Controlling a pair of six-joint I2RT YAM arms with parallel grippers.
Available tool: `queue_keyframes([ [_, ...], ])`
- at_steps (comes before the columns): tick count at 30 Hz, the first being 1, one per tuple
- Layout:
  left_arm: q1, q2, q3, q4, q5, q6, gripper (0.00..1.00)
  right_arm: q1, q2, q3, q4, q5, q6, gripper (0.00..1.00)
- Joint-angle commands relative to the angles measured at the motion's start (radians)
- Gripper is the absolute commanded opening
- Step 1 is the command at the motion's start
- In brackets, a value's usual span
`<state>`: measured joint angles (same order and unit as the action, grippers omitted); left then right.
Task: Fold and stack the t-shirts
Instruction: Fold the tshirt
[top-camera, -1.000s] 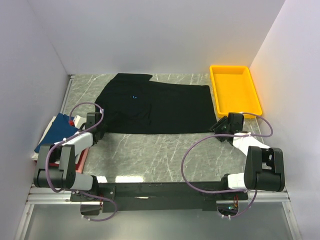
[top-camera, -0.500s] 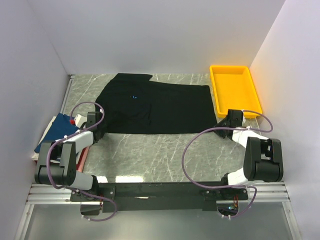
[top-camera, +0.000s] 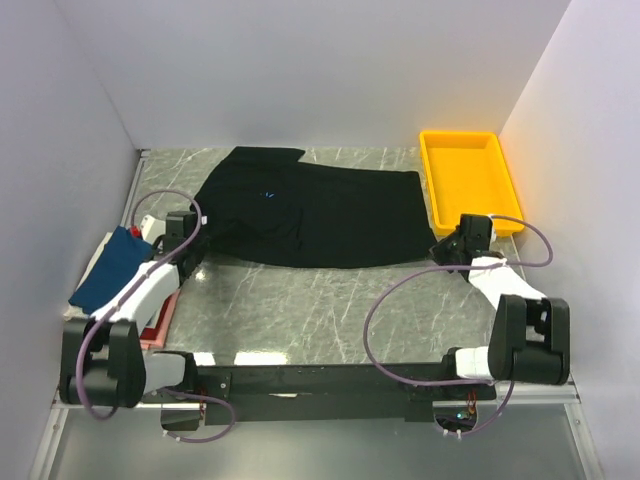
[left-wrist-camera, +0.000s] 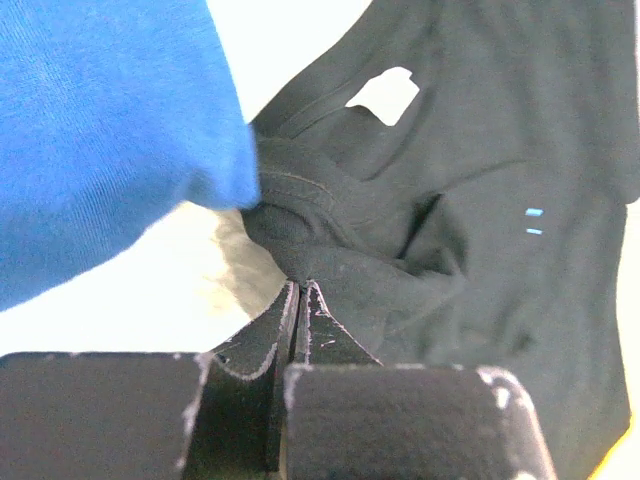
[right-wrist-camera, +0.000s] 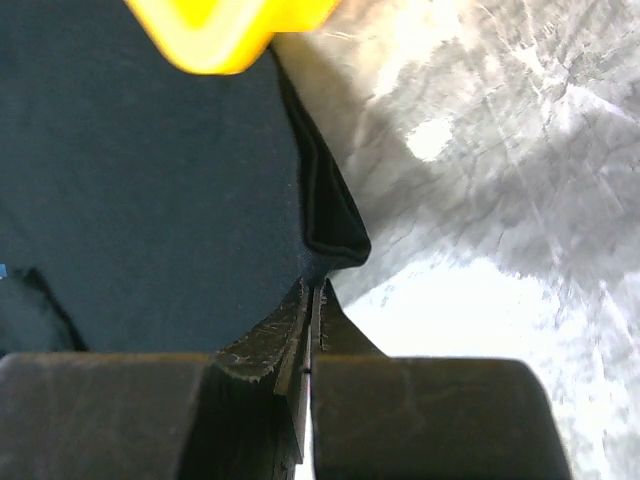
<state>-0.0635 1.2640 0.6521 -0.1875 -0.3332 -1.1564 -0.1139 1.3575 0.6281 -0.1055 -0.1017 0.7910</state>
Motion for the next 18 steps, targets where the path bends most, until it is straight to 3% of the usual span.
queue_keyframes([
  [1, -0.007, -0.089, 0.052, -0.128, -0.041, -0.005, 0.01, -0.007, -0.099, 0.05, -0.091, 0.016, -0.015, 0.0],
  [18, -0.007, -0.543, -0.141, -0.521, -0.07, -0.126, 0.01, -0.063, -0.488, -0.126, -0.471, 0.1, -0.01, 0.0],
])
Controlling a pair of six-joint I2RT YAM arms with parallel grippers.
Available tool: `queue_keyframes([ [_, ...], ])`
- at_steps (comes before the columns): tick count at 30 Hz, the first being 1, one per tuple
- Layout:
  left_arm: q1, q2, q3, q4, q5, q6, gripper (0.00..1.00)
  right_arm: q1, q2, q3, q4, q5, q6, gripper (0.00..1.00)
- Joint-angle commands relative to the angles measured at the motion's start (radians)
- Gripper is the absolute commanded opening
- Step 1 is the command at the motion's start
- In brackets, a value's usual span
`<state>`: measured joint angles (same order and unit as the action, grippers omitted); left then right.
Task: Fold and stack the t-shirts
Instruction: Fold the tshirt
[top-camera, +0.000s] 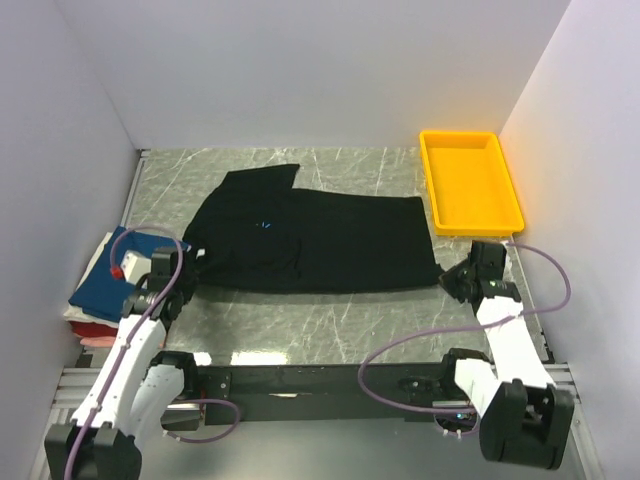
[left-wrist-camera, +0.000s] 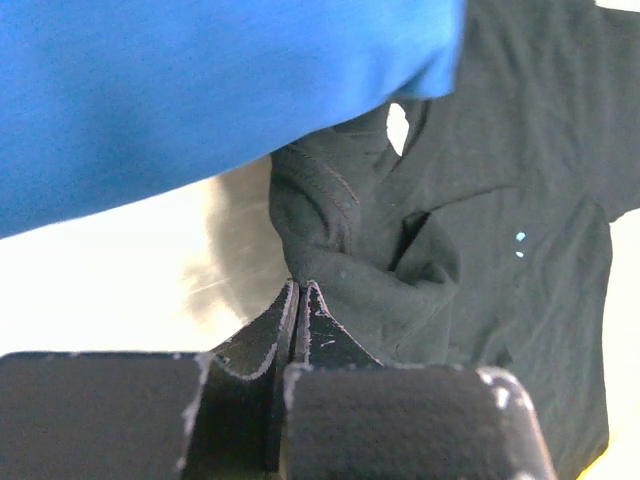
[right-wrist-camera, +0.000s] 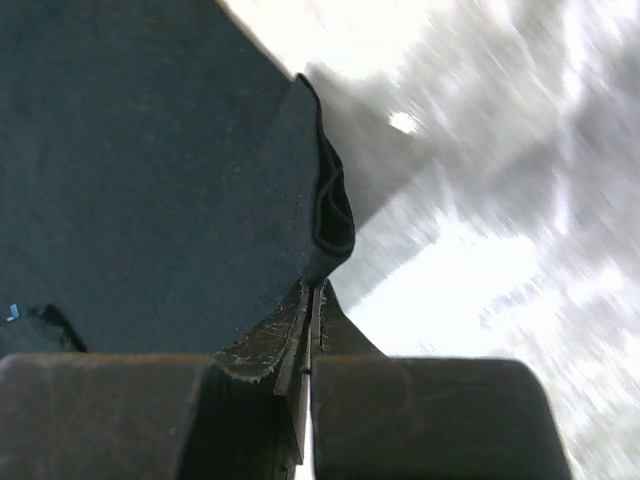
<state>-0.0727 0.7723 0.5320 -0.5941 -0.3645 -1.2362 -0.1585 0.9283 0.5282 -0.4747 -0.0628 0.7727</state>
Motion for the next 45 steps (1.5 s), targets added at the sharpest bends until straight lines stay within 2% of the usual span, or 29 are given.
queue_keyframes([
  [1, 0.002, -0.067, -0.027, -0.131, -0.037, -0.057, 0.01, -0.022, -0.093, -0.045, -0.119, 0.093, 0.02, 0.0],
  [6, -0.062, -0.134, -0.078, -0.2, -0.027, -0.184, 0.01, -0.027, -0.177, -0.077, -0.176, 0.038, 0.054, 0.0],
  [8, -0.064, -0.134, -0.087, -0.216, -0.014, -0.204, 0.01, -0.027, -0.18, -0.07, -0.189, 0.061, 0.056, 0.19],
  [9, -0.07, -0.134, -0.089, -0.22, -0.011, -0.21, 0.05, -0.027, -0.172, -0.063, -0.197, 0.061, 0.054, 0.3],
  [10, -0.072, -0.137, -0.087, -0.222, -0.01, -0.213, 0.11, -0.027, -0.152, -0.057, -0.2, 0.061, 0.053, 0.38],
  [11, -0.073, -0.143, -0.083, -0.225, -0.01, -0.212, 0.19, -0.027, -0.14, -0.047, -0.199, 0.058, 0.043, 0.5],
  [12, -0.073, -0.149, -0.076, -0.223, -0.01, -0.206, 0.42, -0.029, -0.125, -0.04, -0.197, 0.055, 0.037, 0.54],
  [15, -0.072, -0.172, -0.032, -0.233, -0.02, -0.175, 0.72, -0.027, -0.069, -0.008, -0.185, 0.061, 0.002, 0.62],
  [21, -0.073, -0.11, 0.104, -0.147, -0.013, -0.016, 0.75, -0.023, -0.016, 0.053, -0.068, -0.051, -0.101, 0.63],
  [26, -0.101, 0.111, 0.239, -0.038, 0.024, 0.121, 0.74, 0.046, 0.061, 0.142, -0.007, -0.034, -0.151, 0.62],
  [31, -0.196, 0.393, 0.389, 0.069, 0.018, 0.196, 0.72, 0.134, 0.211, 0.226, 0.021, 0.018, -0.196, 0.58],
  [34, -0.239, 0.546, 0.477, 0.089, 0.018, 0.23, 0.72, 0.146, 0.28, 0.253, 0.027, 0.044, -0.211, 0.56],
  [40, -0.256, 0.74, 0.555, 0.186, 0.088, 0.297, 0.72, 0.151, 0.342, 0.222, 0.129, -0.074, -0.181, 0.53],
  [45, -0.254, 0.861, 0.643, 0.22, 0.087, 0.311, 0.73, 0.191, 0.418, 0.269, 0.18, -0.065, -0.167, 0.53],
])
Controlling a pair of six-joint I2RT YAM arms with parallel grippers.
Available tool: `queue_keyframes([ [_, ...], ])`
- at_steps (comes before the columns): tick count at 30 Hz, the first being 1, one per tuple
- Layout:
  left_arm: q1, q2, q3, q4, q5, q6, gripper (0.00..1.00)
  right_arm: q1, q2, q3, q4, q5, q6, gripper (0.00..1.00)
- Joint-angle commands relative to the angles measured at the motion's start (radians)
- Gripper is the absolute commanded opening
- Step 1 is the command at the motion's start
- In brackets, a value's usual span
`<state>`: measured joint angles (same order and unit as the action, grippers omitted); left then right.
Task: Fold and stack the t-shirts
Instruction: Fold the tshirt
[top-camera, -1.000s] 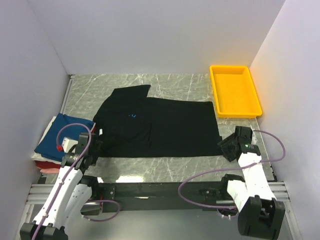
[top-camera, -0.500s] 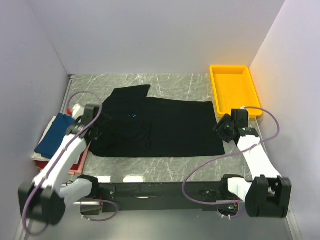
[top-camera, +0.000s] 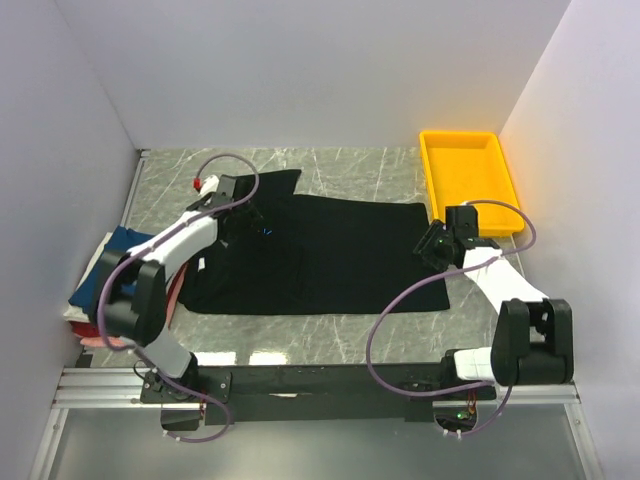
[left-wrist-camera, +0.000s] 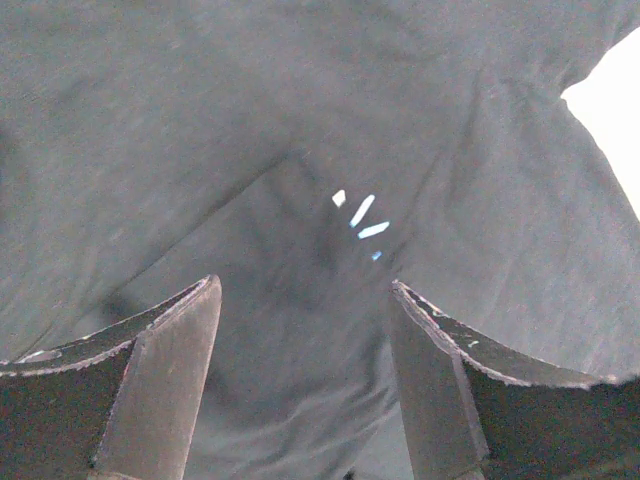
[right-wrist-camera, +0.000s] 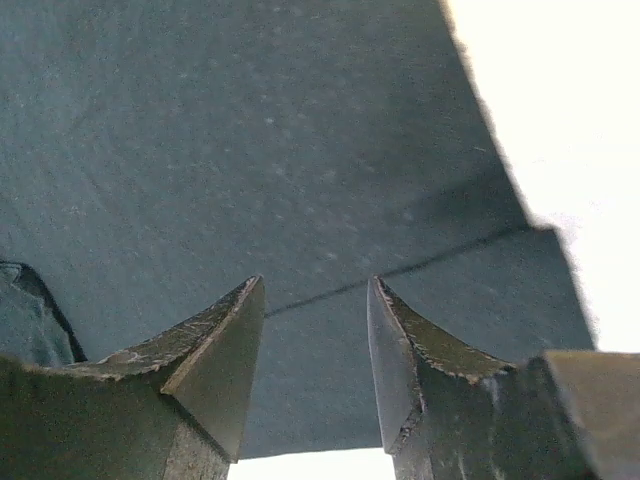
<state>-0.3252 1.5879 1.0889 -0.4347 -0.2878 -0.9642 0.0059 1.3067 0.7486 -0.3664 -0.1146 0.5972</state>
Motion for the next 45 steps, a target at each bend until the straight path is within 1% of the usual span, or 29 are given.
queue_keyframes([
  [1, 0.0, 0.066, 0.124, 0.06, 0.006, 0.033, 0.73, 0.026, 0.048, 0.06, 0.083, -0.017, 0.019, 0.52],
  [5, 0.043, 0.193, 0.244, 0.099, -0.053, 0.012, 0.73, 0.029, 0.06, 0.041, 0.162, -0.05, 0.046, 0.51],
  [6, 0.06, 0.223, 0.284, 0.074, -0.059, -0.001, 0.73, 0.032, 0.065, 0.04, 0.165, -0.045, 0.047, 0.51],
  [7, 0.075, 0.286, 0.36, 0.08, -0.057, -0.004, 0.73, 0.032, 0.066, 0.041, 0.167, -0.043, 0.043, 0.51],
  [9, 0.118, 0.352, 0.434, 0.08, -0.08, 0.005, 0.73, 0.032, 0.072, 0.05, 0.165, -0.049, 0.036, 0.5],
  [10, 0.13, 0.422, 0.506, 0.094, -0.08, 0.031, 0.73, 0.032, 0.074, 0.052, 0.168, -0.053, 0.036, 0.5],
  [11, 0.153, 0.46, 0.547, 0.091, -0.079, 0.048, 0.72, 0.032, 0.075, 0.055, 0.167, -0.057, 0.035, 0.5],
  [12, 0.163, 0.501, 0.633, 0.085, -0.083, 0.088, 0.72, 0.034, 0.075, 0.057, 0.169, -0.059, 0.033, 0.5],
  [13, 0.178, 0.573, 0.667, 0.118, -0.076, 0.125, 0.72, 0.035, 0.074, 0.058, 0.175, -0.06, 0.032, 0.49],
  [14, 0.186, 0.608, 0.704, 0.128, -0.056, 0.163, 0.71, 0.037, 0.072, 0.057, 0.178, -0.053, 0.03, 0.49],
  [15, 0.193, 0.645, 0.794, 0.12, -0.036, 0.214, 0.71, 0.04, 0.074, 0.058, 0.179, -0.051, 0.03, 0.49],
  [16, 0.205, 0.715, 0.84, 0.097, -0.037, 0.229, 0.71, 0.045, 0.074, 0.058, 0.184, -0.051, 0.029, 0.49],
  [18, 0.218, 0.792, 0.943, 0.091, -0.008, 0.293, 0.71, 0.049, 0.086, 0.063, 0.184, -0.05, 0.021, 0.49],
  [19, 0.222, 0.808, 0.963, 0.085, -0.013, 0.301, 0.71, 0.054, 0.088, 0.064, 0.185, -0.048, 0.021, 0.49],
  [21, 0.23, 0.825, 0.974, 0.115, 0.004, 0.346, 0.71, 0.059, 0.1, 0.06, 0.185, -0.043, 0.015, 0.49],
  [23, 0.236, 0.831, 0.97, 0.16, 0.065, 0.367, 0.71, 0.059, 0.106, 0.057, 0.188, -0.045, 0.013, 0.49],
  [25, 0.238, 0.848, 0.985, 0.166, 0.116, 0.384, 0.71, 0.058, 0.108, 0.058, 0.188, -0.048, 0.012, 0.49],
  [28, 0.236, 0.868, 1.002, 0.143, 0.14, 0.372, 0.69, 0.059, 0.112, 0.057, 0.19, -0.053, 0.013, 0.48],
  [31, 0.238, 0.867, 0.982, 0.145, 0.179, 0.358, 0.65, 0.059, 0.114, 0.054, 0.192, -0.057, 0.01, 0.48],
  [32, 0.236, 0.865, 0.974, 0.149, 0.193, 0.357, 0.62, 0.059, 0.114, 0.054, 0.193, -0.06, 0.01, 0.48],
  [35, 0.238, 0.859, 0.95, 0.157, 0.213, 0.358, 0.55, 0.059, 0.114, 0.055, 0.192, -0.069, 0.01, 0.48],
  [39, 0.238, 0.857, 0.957, 0.14, 0.222, 0.367, 0.5, 0.059, 0.111, 0.054, 0.193, -0.074, 0.009, 0.48],
  [40, 0.238, 0.856, 0.957, 0.142, 0.225, 0.37, 0.47, 0.06, 0.109, 0.055, 0.193, -0.074, 0.009, 0.48],
  [45, 0.238, 0.85, 0.971, 0.114, 0.191, 0.401, 0.43, 0.059, 0.111, 0.057, 0.195, -0.079, 0.01, 0.48],
])
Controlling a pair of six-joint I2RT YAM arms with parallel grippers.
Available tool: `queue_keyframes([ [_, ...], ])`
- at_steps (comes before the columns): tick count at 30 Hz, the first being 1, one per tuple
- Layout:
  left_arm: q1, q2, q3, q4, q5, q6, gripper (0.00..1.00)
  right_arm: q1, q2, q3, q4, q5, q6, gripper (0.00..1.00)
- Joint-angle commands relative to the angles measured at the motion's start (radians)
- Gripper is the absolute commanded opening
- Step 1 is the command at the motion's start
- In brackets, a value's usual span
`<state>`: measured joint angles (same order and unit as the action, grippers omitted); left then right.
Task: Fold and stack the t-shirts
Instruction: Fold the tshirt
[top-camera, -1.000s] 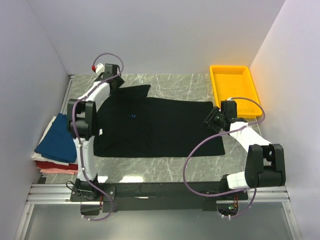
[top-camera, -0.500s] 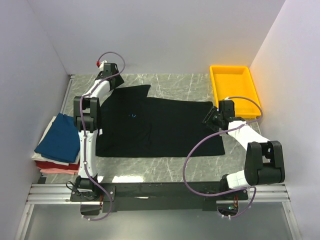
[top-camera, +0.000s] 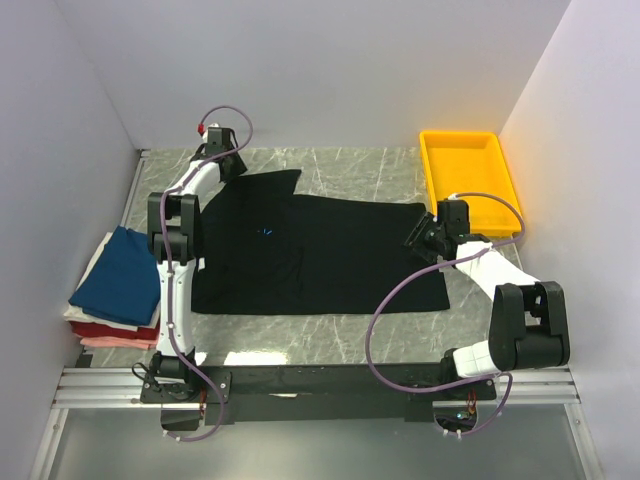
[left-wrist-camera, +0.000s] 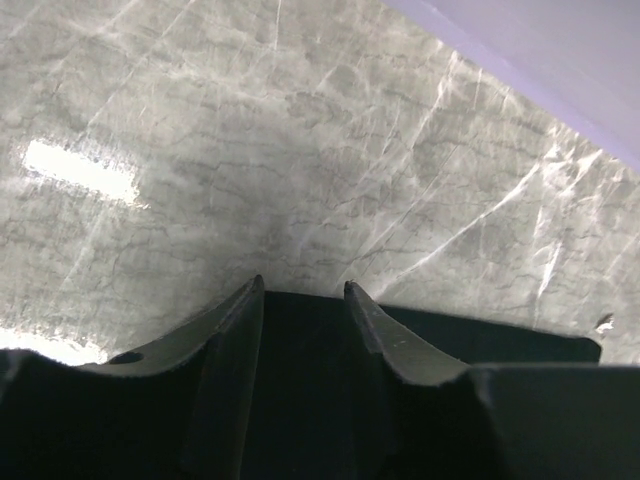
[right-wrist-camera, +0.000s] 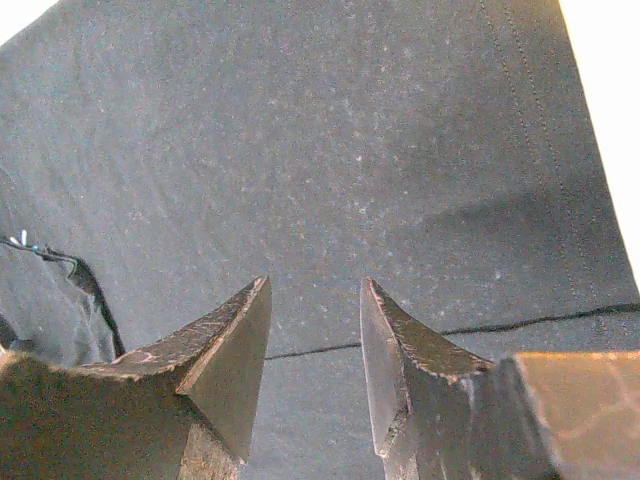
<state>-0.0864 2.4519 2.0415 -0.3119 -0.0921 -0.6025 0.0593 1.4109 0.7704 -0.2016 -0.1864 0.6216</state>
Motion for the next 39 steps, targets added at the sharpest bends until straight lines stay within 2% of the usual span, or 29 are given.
queue_keyframes([
  [1, -0.001, -0.017, 0.019, -0.009, -0.008, 0.046, 0.4, 0.007, 0.007, 0.035, 0.031, -0.008, -0.011, 0.48],
  [6, -0.003, -0.027, 0.023, -0.03, -0.049, 0.092, 0.35, 0.005, 0.007, 0.033, 0.03, -0.012, -0.013, 0.48],
  [13, -0.022, 0.001, 0.075, -0.096, -0.115, 0.144, 0.4, 0.005, 0.005, 0.033, 0.033, -0.008, -0.013, 0.48],
  [23, -0.033, 0.035, 0.115, -0.116, -0.041, 0.159, 0.4, 0.005, 0.011, 0.032, 0.033, -0.013, -0.016, 0.48],
  [34, -0.087, 0.053, 0.155, -0.158, -0.196, 0.263, 0.41, 0.005, 0.008, 0.03, 0.039, -0.027, -0.016, 0.48],
  [39, -0.116, 0.075, 0.178, -0.173, -0.235, 0.297, 0.37, 0.004, 0.008, 0.027, 0.042, -0.03, -0.016, 0.48],
])
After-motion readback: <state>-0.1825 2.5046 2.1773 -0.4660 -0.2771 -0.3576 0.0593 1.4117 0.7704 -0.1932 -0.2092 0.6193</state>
